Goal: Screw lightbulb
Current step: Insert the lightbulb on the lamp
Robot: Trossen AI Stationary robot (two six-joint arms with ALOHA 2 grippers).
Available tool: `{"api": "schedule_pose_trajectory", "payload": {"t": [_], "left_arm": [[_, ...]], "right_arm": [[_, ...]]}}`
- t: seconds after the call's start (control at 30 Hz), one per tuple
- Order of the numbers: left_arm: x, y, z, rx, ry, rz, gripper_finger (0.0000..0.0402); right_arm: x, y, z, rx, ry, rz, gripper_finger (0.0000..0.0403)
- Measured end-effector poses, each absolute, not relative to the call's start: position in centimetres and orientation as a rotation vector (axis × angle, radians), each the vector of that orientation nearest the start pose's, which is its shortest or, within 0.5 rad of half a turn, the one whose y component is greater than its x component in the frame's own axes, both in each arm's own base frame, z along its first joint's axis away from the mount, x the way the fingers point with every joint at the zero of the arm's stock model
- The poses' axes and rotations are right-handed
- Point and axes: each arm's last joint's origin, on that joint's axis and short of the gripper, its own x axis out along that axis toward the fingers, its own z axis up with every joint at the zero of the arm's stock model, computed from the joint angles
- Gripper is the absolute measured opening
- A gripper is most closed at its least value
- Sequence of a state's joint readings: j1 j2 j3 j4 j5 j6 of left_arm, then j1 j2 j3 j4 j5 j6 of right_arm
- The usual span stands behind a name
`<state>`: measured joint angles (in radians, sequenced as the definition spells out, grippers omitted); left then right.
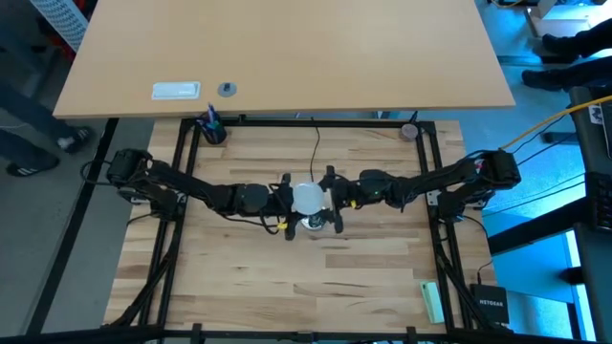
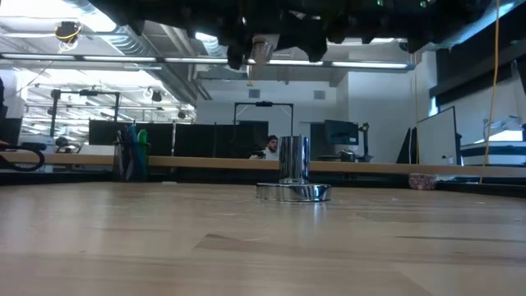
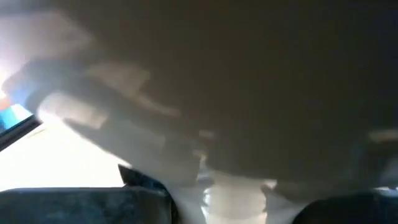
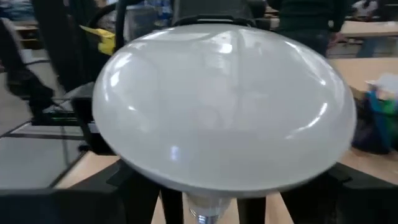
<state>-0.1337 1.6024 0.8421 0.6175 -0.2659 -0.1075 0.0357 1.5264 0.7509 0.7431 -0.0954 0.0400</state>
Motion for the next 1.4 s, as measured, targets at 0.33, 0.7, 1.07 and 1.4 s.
{"api": "schedule_pose_trajectory", "payload": {"t": [0.33, 0.7, 1.07, 1.4], "left_arm": [[33.9, -4.4, 23.1, -0.053, 0.113, 0.139, 0.0146], [33.6, -4.3, 23.3, -0.066, 0.152, 0.137, 0.0193], [32.5, -4.1, 24.2, -0.058, 0.226, 0.135, 0.0188], [32.0, -4.0, 24.8, -0.037, 0.225, 0.145, 0.0174]], "right_arm": [[32.2, 1.4, 24.0, 0.046, 0.01, 0.139, 0.0223], [32.2, 1.4, 23.8, 0.037, 0.039, 0.153, 0.02], [32.3, 1.4, 23.8, 0.019, 0.037, 0.154, 0.0193], [32.3, 1.4, 23.8, 0.02, 0.035, 0.158, 0.0193]]}}
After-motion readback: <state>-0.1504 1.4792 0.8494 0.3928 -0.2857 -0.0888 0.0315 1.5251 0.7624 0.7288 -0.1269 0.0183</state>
